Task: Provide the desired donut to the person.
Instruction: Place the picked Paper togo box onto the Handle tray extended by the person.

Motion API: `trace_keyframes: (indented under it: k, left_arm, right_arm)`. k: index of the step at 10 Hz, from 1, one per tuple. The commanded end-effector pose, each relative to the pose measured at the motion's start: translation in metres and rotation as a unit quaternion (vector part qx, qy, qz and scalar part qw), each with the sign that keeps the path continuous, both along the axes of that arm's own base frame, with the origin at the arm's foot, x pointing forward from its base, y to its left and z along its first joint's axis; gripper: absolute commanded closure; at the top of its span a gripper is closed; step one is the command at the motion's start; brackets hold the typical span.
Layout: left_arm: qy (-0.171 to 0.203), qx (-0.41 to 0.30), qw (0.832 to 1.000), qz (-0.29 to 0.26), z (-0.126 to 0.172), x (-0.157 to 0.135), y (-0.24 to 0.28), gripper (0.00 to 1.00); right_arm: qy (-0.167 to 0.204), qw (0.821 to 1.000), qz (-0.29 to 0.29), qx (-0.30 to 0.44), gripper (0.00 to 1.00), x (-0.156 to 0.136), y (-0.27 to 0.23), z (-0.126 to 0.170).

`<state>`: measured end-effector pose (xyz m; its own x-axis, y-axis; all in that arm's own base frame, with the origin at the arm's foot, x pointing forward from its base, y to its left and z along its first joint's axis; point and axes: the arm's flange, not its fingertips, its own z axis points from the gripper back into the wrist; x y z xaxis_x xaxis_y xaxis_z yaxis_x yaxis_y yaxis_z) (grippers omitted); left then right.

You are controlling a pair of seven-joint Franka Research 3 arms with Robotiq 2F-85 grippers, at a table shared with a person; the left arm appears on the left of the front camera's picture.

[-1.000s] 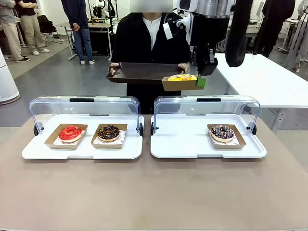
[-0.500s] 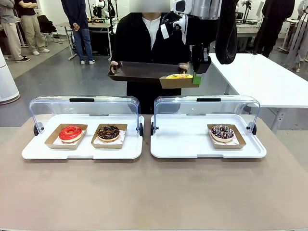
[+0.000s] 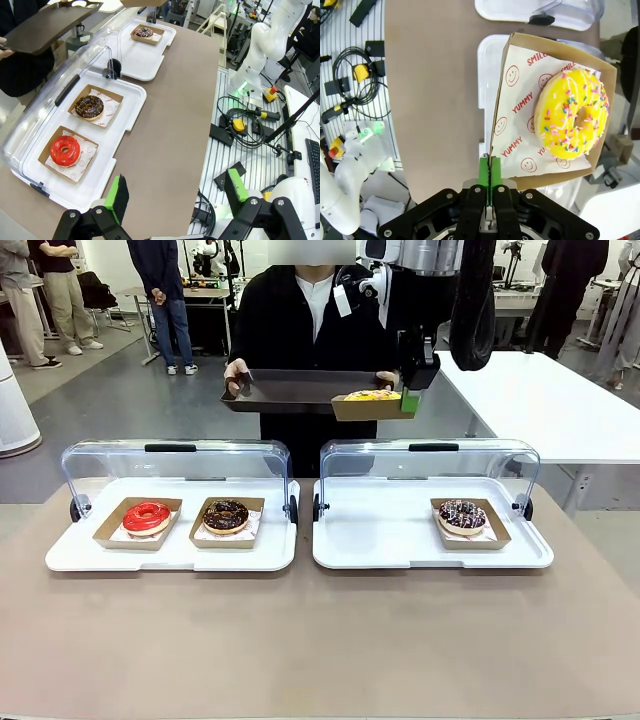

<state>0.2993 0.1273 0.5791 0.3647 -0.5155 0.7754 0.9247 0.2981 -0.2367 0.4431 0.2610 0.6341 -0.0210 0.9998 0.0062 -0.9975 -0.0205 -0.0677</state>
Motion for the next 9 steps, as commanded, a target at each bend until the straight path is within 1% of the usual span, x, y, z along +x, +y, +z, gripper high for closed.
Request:
trace_keyframes:
  k: [1, 9]
  left_arm:
    - [-0.008, -0.005, 1.000, -0.003, 0.0014, -0.0006, 0.0008, 0.00]
    - [-0.008, -0.005, 1.000, -0.003, 0.0014, -0.0006, 0.0008, 0.00]
  right_arm:
    - [0.003, 1.000, -0.005, 0.000, 1.00, -0.0038, -0.0032, -0.0026]
    - [0.003, 1.000, -0.005, 0.000, 1.00, -0.0038, -0.0032, -0.0026]
